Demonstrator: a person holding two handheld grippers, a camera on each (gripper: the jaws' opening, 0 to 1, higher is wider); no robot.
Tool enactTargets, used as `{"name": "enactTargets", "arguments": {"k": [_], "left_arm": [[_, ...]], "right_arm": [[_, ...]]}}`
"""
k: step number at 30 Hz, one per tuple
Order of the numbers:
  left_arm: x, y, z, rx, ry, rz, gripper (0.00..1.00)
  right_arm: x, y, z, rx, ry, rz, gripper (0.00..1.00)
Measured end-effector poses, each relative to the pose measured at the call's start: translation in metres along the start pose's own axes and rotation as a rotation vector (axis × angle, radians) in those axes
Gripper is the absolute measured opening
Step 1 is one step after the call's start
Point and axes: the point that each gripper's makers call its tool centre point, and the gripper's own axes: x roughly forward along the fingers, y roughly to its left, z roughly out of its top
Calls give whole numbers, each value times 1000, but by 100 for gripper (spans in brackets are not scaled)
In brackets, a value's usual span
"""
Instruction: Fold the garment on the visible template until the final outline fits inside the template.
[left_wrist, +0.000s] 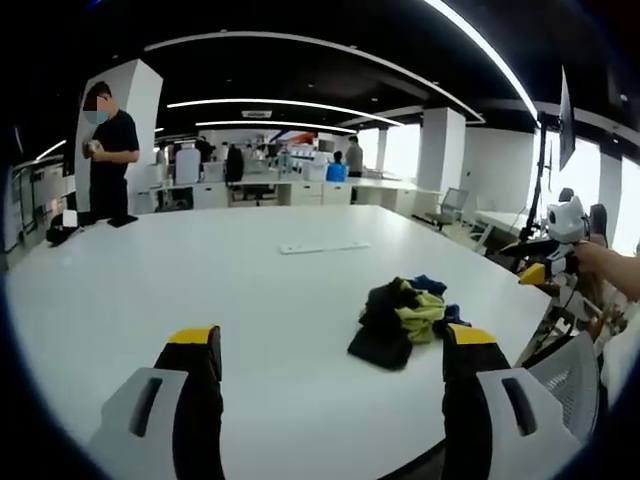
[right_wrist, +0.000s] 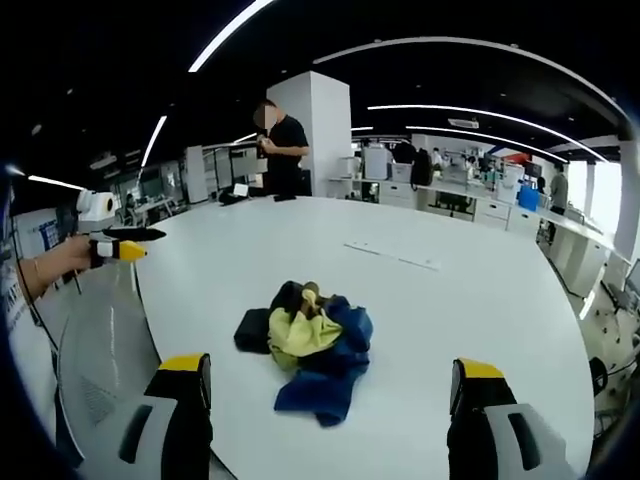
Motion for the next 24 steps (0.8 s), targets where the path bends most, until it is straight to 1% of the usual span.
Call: {"name": "enactTargets", "arguments": {"k": [4, 8, 11, 14, 18, 22, 24], "left_arm": [[3, 0, 0, 4, 3, -2, 87], [10, 1, -3, 7, 19, -12, 86], [13, 1, -2, 14, 20, -22, 86], [19, 1, 0, 18, 16, -38, 85], [28, 0, 1, 36, 21, -58, 83], [36, -2, 3, 30, 17, -101, 82], [40, -2, 3, 45, 25, -107, 82]], "right_arm": [[3, 2, -5, -11, 22, 29, 99], [8, 2, -9, 5, 34, 39, 99], [11, 5, -10, -1, 34, 44, 99], [16, 7, -9, -2, 40, 54, 94], [23, 9, -8, -18, 46, 71, 91], [29, 10, -5, -28, 49, 82, 89], [32, 10, -3, -37, 49, 86, 88]]}}
